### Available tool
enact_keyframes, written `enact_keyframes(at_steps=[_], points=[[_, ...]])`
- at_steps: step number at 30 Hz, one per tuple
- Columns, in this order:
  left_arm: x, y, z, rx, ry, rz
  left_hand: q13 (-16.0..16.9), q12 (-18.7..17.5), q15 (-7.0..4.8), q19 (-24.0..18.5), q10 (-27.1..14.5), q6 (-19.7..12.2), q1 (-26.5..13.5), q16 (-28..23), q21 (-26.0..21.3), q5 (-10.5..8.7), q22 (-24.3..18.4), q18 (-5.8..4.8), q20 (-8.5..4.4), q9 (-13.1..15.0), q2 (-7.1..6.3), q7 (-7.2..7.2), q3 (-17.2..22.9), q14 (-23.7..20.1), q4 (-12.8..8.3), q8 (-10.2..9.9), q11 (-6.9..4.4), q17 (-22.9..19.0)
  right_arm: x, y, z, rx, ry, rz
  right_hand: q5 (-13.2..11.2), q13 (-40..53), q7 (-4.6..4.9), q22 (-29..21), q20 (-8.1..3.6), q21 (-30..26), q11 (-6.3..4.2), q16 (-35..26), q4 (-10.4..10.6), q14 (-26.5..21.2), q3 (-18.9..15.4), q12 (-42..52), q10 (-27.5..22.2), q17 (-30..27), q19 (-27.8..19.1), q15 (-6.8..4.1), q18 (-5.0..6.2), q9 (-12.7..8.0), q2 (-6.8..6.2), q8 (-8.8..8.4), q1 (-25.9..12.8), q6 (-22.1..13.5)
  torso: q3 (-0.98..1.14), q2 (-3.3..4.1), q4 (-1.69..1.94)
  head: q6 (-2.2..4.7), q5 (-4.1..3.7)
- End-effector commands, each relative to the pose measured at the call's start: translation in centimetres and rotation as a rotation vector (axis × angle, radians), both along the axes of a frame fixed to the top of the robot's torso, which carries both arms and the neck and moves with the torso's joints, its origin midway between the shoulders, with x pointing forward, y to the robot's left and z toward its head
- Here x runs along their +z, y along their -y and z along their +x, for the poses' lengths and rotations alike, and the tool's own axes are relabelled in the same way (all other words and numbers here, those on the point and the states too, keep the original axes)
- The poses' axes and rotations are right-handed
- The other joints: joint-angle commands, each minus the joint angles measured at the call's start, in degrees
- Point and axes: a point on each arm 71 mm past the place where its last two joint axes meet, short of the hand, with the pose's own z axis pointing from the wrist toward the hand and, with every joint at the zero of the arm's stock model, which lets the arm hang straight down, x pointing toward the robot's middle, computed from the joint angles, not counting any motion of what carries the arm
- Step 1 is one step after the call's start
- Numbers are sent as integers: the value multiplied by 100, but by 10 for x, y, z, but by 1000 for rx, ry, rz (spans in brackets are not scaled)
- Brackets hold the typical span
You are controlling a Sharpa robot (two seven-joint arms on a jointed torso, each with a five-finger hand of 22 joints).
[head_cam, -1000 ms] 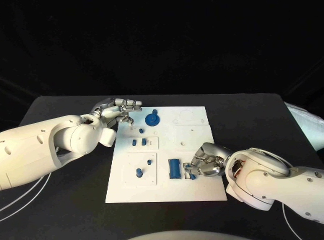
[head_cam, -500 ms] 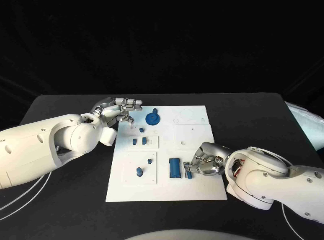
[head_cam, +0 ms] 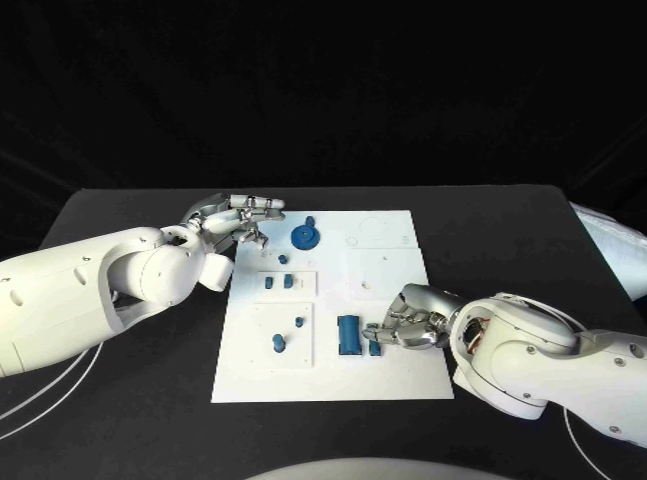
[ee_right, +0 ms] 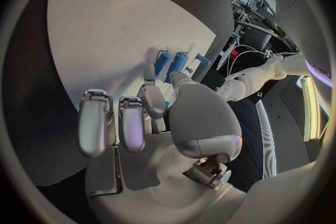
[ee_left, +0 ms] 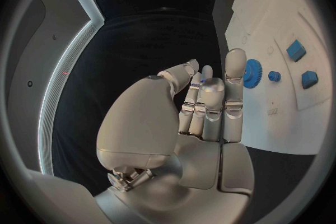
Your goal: Assemble the parts on the task board
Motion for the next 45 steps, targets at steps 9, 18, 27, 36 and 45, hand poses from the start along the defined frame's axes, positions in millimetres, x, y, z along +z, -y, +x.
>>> enact_keyframes(at_steps=[9, 18, 27, 36, 45], points=[[1, 1, 0, -17, 7, -4, 4, 37, 15, 9, -38, -51, -17, 38, -17, -11, -3, 110, 44, -9, 11, 2, -27, -34, -17, 19, 11, -5, 1, 5, -9, 86, -19, -36, -853, 17, 25, -3, -5, 18, 18, 16, -267, 477, -383, -26, 29, 904, 29, -50, -82, 41, -154, 55, 430, -26, 3, -7, -13, 4, -11], [0, 1, 0, -18, 7, -4, 4, 37, 15, 9, -38, -51, -17, 38, -17, -11, -3, 110, 44, -9, 11, 2, -27, -34, -17, 19, 11, -5, -2, 10, -6, 67, -32, -70, -1004, 15, 34, -6, 1, 12, 23, 4, -415, 475, -412, -54, 22, 893, 25, -45, -81, 51, 0, 58, 669, -35, 0, -4, 2, 12, -33], [0, 1, 0, -19, 6, -4, 4, 37, 15, 9, -38, -51, -17, 38, -17, -11, -3, 110, 44, -9, 11, 2, -27, -34, -17, 19, 11, -5, -3, 7, -6, 74, -39, -72, -989, 19, 36, -5, 2, 13, 24, 4, -407, 475, -422, -50, 25, 893, 25, -44, -81, 51, 23, 57, 660, -36, 1, 2, 1, -8, -20], [1, 1, 0, -19, 6, -5, 4, 44, 17, 8, -47, -59, -21, 40, -24, -11, -9, 110, 46, -9, 15, 4, -28, -36, -15, 22, 13, -10, -4, 7, -4, 61, -35, -71, -847, 32, 33, 17, 5, 23, 23, 15, -326, 478, -512, -47, 33, 909, 33, -43, -84, 55, 155, 58, 570, -35, 1, 3, 6, -14, -31], [0, 1, 0, -19, 5, -4, 4, 47, 18, 8, -49, -60, -22, 43, -24, -11, -9, 110, 46, -9, 17, 5, -28, -35, -15, 24, 14, -9, -8, 9, 0, 53, -47, -82, -795, 41, 29, 25, 5, 28, 21, 21, -304, 481, -532, -41, 39, 919, 36, -44, -86, 57, 213, 59, 561, -34, 1, 1, 8, -20, -26]])
